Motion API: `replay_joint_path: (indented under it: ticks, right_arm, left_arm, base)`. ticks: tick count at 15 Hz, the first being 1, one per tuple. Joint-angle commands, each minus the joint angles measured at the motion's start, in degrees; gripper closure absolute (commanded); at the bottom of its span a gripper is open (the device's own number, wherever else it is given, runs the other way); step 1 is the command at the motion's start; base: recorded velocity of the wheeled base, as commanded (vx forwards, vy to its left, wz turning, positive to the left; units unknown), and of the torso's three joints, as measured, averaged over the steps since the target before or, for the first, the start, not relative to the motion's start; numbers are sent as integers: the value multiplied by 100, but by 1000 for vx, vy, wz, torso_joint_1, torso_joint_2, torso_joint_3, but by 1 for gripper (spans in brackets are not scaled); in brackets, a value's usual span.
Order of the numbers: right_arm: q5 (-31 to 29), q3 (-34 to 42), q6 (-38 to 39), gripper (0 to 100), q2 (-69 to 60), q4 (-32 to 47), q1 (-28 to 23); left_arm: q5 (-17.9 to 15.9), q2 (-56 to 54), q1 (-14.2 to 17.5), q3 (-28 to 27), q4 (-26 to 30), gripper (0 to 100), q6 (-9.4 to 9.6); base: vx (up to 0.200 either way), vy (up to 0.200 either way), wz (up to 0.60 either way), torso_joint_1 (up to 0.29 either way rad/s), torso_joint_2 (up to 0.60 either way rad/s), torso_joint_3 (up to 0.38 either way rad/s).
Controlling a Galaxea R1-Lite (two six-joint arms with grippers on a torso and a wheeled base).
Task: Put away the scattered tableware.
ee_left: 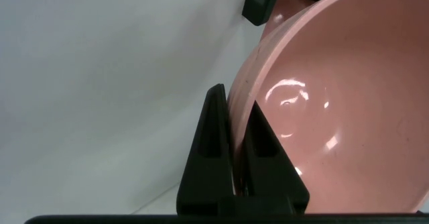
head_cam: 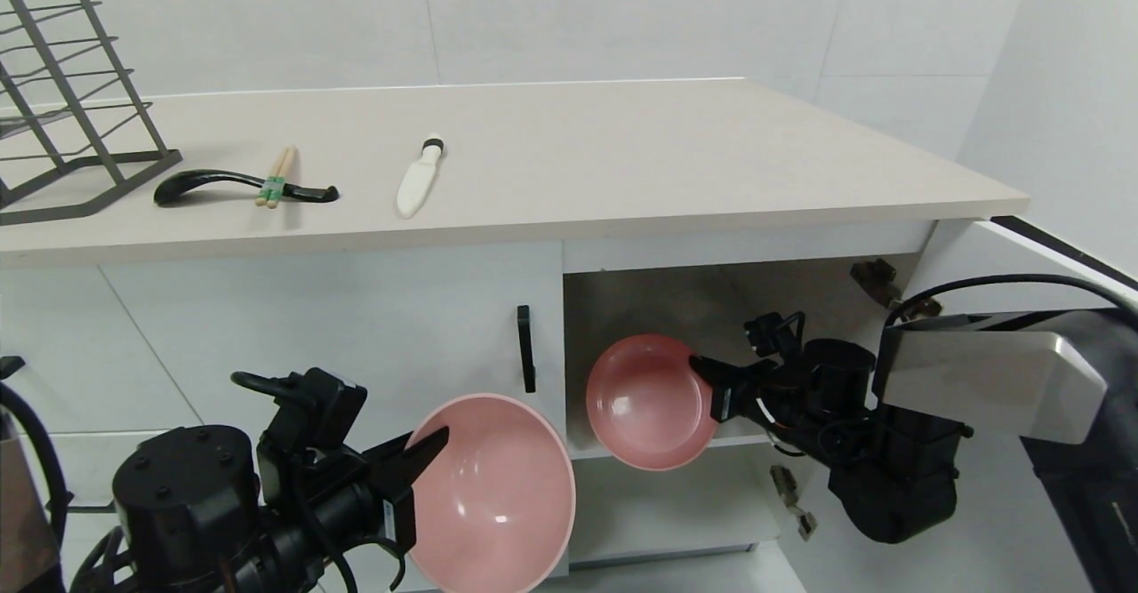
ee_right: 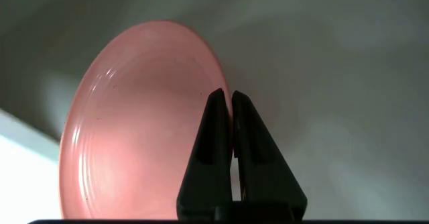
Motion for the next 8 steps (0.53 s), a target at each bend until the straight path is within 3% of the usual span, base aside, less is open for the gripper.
replay_joint_path:
  ticks: [1,8]
  right_arm:
    - [-3,-349,35,100,268,-6,-4]
    - [-20,-1140,333,100,786,-6,22]
  left_arm:
    - [-2,35,9,-7,-6,100,-2]
    - [-2,53,9,-7,-6,100,-2]
  base:
    - [0,0,0,0,0,0]
    - [0,0,0,0,0,0]
